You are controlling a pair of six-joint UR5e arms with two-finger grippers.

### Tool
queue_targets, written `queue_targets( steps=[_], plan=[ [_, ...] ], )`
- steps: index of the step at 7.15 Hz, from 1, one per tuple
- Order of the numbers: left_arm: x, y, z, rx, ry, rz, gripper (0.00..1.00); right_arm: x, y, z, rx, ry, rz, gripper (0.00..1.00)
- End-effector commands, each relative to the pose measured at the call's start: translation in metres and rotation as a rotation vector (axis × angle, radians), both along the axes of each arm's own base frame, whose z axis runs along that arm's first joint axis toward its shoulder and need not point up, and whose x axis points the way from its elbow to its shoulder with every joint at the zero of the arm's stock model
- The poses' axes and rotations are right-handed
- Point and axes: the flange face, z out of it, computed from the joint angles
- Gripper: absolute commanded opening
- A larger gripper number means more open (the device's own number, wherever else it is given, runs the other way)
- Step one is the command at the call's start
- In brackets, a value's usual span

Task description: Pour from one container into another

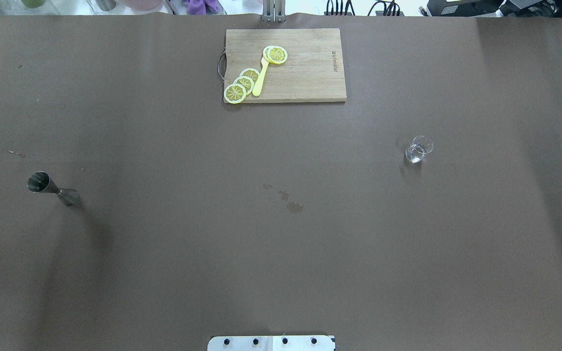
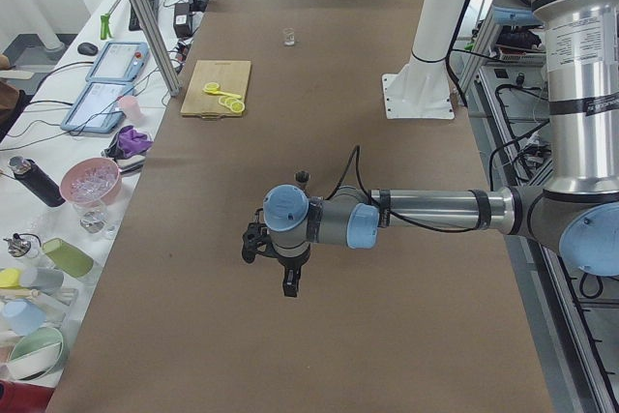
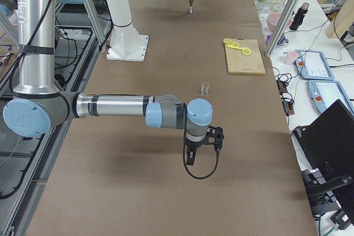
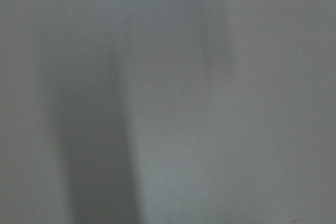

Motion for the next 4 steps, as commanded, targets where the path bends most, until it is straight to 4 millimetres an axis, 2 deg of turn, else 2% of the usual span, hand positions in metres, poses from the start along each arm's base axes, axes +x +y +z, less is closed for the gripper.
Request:
queue_targets(
  steps=[1, 4],
  plan=[
    [0.0000, 0.0005, 0.0007, 0.000, 0.000, 0.001, 0.99, 0.0013, 0.0037, 0.0022, 0.003, 0.008, 0.001, 1.00],
    [0.0000, -0.0003, 0.0000, 0.000, 0.000, 0.000, 0.99, 0.0019, 0.0023, 0.0052, 0.002, 0.025, 0.001, 1.00]
  ],
)
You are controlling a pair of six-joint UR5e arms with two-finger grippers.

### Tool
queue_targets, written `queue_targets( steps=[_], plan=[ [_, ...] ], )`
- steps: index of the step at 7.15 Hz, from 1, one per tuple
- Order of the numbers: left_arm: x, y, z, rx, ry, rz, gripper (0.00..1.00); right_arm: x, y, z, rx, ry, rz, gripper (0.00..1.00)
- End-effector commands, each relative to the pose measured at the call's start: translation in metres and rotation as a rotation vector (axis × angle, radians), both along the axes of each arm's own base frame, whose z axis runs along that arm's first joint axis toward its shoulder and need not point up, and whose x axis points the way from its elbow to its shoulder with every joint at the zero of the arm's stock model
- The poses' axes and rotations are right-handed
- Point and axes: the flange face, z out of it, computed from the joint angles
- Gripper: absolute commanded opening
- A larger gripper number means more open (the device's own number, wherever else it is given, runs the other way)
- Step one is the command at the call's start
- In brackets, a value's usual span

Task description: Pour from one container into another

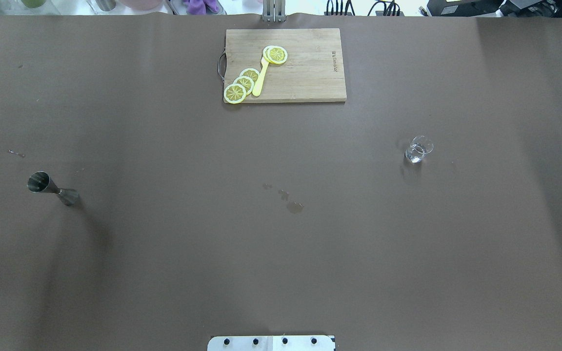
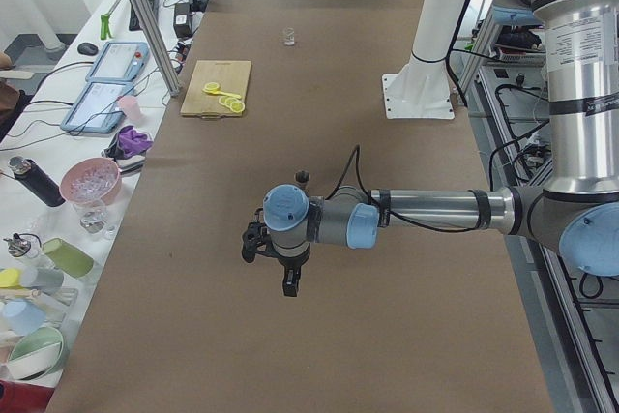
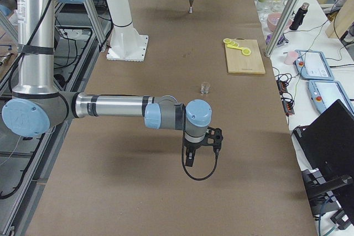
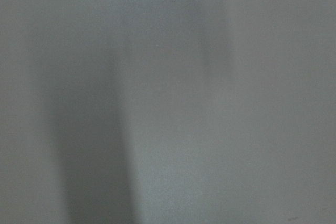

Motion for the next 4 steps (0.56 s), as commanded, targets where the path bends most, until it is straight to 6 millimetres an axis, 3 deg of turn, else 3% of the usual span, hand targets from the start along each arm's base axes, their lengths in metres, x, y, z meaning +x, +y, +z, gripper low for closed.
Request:
queue_targets(
  steps=[1, 4],
  plan=[
    [0.0001, -0.0017, -0.0008, 0.001, 0.000, -0.001, 0.99, 0.0006, -0.0023, -0.0029, 0.010, 0.012, 0.001, 1.00],
    [0.0000, -0.0017, -0.0007, -0.005, -0.001, -0.007, 0.99, 0.0000, -0.0034, -0.0046, 0.016, 0.004, 0.001, 1.00]
  ],
)
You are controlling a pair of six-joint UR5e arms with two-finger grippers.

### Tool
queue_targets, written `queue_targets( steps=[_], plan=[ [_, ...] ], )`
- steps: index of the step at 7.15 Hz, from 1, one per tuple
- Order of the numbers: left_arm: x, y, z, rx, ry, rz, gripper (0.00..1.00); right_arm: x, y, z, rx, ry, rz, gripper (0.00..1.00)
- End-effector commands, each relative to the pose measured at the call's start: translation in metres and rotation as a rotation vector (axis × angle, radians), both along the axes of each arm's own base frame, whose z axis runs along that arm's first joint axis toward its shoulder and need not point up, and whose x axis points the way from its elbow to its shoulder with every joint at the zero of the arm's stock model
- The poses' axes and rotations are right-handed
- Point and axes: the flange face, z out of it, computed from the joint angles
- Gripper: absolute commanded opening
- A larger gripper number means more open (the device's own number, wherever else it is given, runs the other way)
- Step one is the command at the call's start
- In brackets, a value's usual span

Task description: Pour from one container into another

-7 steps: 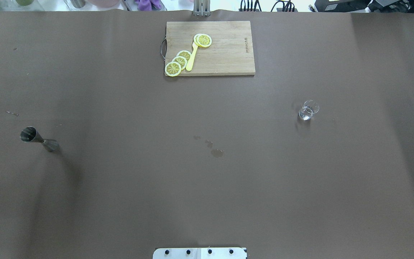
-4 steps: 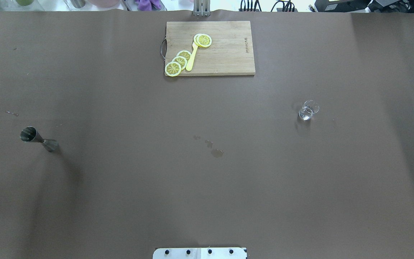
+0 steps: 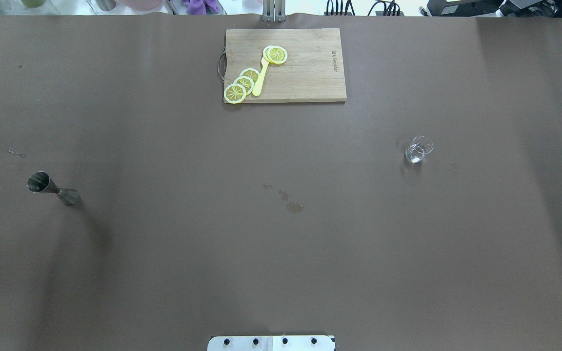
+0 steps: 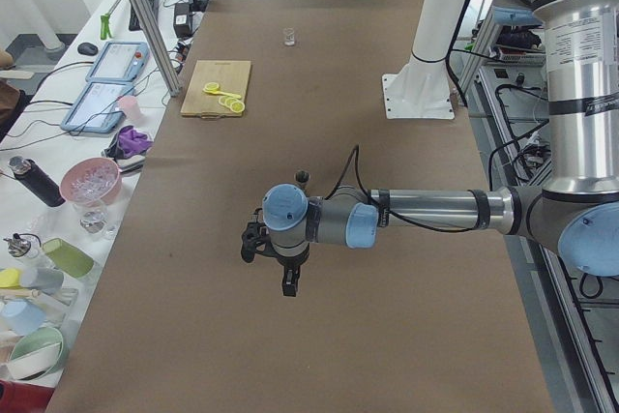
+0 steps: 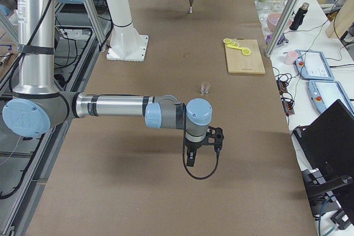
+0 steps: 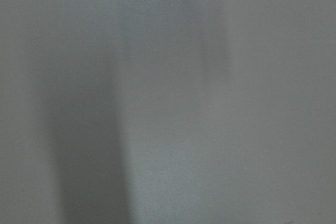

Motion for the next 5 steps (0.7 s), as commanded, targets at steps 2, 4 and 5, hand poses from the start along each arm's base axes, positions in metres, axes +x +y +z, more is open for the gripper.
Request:
queue_targets(
  steps=[2, 4, 5],
  plan=[
    [0.001, -0.001, 0.000, -0.002, 0.000, 0.000, 0.99, -0.002, -0.001, -0.004, 0.002, -0.013, 0.003, 1.00],
    [0.001, -0.002, 0.000, 0.000, 0.000, 0.000, 0.99, -0.008, -0.011, -0.011, 0.020, -0.017, -0.012, 1.00],
    [0.001, -0.002, 0.001, -0.003, -0.002, 0.000, 0.99, -0.019, -0.017, -0.018, 0.034, -0.018, -0.036, 1.00]
  ],
)
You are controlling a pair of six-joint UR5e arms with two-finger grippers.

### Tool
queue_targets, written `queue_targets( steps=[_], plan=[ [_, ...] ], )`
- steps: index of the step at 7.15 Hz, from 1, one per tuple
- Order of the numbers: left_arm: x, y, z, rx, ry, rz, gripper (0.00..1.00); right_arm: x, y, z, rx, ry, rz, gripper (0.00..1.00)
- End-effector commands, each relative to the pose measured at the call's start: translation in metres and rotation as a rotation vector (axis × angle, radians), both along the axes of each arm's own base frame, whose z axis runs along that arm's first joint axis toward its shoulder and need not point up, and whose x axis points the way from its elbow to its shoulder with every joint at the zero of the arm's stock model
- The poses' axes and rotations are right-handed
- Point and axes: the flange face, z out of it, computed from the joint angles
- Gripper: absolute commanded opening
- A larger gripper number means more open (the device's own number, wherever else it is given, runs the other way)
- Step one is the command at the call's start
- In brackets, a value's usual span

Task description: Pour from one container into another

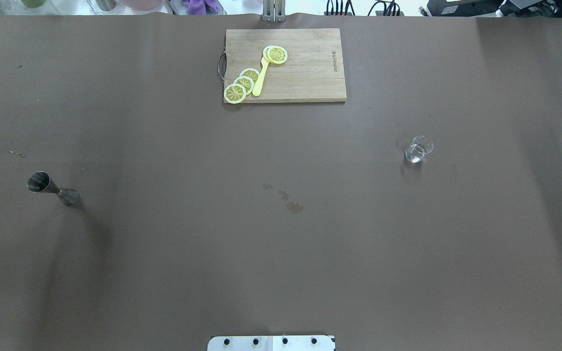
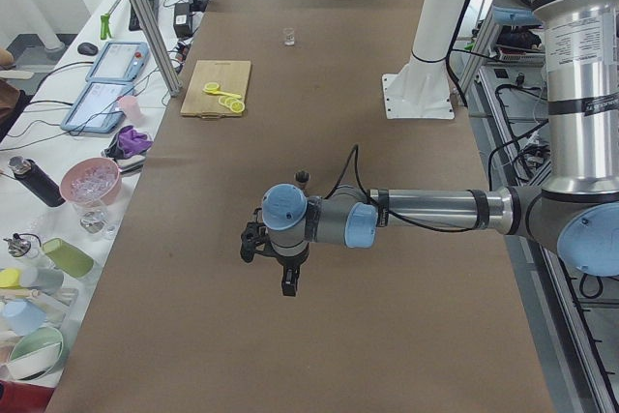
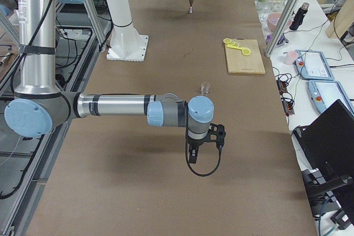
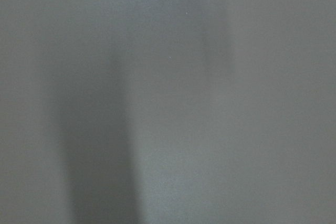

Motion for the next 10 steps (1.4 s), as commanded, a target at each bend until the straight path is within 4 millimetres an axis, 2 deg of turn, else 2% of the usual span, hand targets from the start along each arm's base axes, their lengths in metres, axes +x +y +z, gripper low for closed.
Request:
queue_targets(
  steps=[1, 2, 3, 5, 6, 7, 9, 10],
  plan=[
    [0.000, 0.000, 0.003, -0.006, 0.000, 0.000, 0.99, -0.013, -0.015, -0.022, 0.049, -0.002, -0.029, 1.00],
    [0.000, 0.000, 0.003, -0.005, 0.000, 0.000, 0.99, -0.017, -0.018, -0.030, 0.061, -0.008, -0.034, 1.00],
    [0.000, 0.000, 0.003, -0.007, 0.000, -0.001, 0.99, -0.027, -0.029, -0.046, 0.094, -0.030, -0.054, 1.00],
    [0.000, -0.001, 0.001, -0.004, 0.000, -0.001, 0.99, -0.062, -0.036, -0.059, 0.232, -0.059, -0.116, 1.00],
    [0.000, -0.002, 0.001, -0.003, 0.000, -0.001, 0.99, -0.080, -0.038, -0.064, 0.259, -0.065, -0.149, 1.00],
    [0.000, -0.002, 0.001, -0.004, 0.000, -0.002, 0.99, -0.091, -0.041, -0.066, 0.264, -0.067, -0.166, 1.00],
    [0.000, -0.003, -0.001, -0.004, 0.002, -0.006, 0.99, -0.106, -0.062, -0.081, 0.291, -0.075, -0.187, 1.00],
    [0.001, -0.005, -0.007, -0.023, 0.003, -0.037, 0.99, -0.119, -0.074, -0.096, 0.322, -0.077, -0.206, 1.00]
  ],
)
